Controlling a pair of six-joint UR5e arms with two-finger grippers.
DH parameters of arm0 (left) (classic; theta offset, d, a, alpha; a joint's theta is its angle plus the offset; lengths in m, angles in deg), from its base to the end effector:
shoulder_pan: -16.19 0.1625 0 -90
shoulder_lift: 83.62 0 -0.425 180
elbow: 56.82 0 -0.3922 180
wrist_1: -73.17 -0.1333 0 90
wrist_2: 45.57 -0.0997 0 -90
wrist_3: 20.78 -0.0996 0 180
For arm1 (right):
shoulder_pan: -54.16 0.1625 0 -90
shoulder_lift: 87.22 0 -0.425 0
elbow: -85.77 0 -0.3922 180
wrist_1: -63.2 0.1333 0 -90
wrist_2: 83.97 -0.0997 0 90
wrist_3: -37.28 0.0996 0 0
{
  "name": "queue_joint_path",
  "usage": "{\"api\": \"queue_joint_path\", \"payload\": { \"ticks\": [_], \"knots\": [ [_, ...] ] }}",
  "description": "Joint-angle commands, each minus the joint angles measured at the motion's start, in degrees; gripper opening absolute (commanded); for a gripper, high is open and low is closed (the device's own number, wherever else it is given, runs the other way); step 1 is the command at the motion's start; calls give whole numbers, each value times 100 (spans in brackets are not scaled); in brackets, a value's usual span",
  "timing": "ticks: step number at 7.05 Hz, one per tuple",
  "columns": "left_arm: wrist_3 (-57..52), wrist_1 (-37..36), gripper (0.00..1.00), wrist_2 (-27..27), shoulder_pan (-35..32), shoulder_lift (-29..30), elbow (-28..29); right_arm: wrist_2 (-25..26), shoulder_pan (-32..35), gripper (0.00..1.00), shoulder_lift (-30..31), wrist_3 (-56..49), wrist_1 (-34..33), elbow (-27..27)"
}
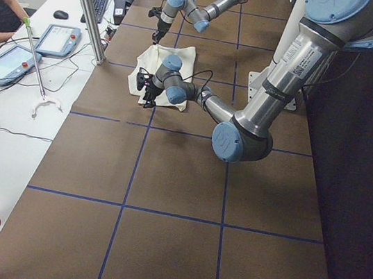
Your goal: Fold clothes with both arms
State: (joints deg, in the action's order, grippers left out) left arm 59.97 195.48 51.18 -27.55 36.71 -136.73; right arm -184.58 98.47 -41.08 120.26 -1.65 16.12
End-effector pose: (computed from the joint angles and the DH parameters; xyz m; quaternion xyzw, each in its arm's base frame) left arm 0.4374 -0.5869 0.3746 0.1499 0.4190 -0.2405 0.8626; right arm -0.4875 -0.6365 0.3023 0.1017 -0.4062 0.2540 0.8718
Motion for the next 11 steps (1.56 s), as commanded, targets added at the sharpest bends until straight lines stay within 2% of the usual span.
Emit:
{"api": "queue_joint_path", "payload": {
  "ticks": [1,3,4,6,9,10,11],
  "knots": [
    [-7,74,54,28,-212,-1,-86,-230,-279,48,1021,234,16,-1447],
    [-7,83,54,29,-266,-45,-227,-178,-745,54,1973,1217,43,-2575],
    [-7,83,55,2,-266,-53,-253,-134,-826,55,2256,1603,43,-2824],
    [11,74,55,-24,-266,-71,-306,-29,-1019,55,2522,1756,43,-2950],
    [2,74,55,-235,-266,-124,-315,174,-1248,53,2470,1747,43,-2853],
    [2,74,55,-244,-266,-132,-315,174,-1248,39,2461,1765,34,-2835],
    [2,66,55,-253,-275,-133,-315,148,-1231,0,2470,1756,43,-2861]
  ]
}}
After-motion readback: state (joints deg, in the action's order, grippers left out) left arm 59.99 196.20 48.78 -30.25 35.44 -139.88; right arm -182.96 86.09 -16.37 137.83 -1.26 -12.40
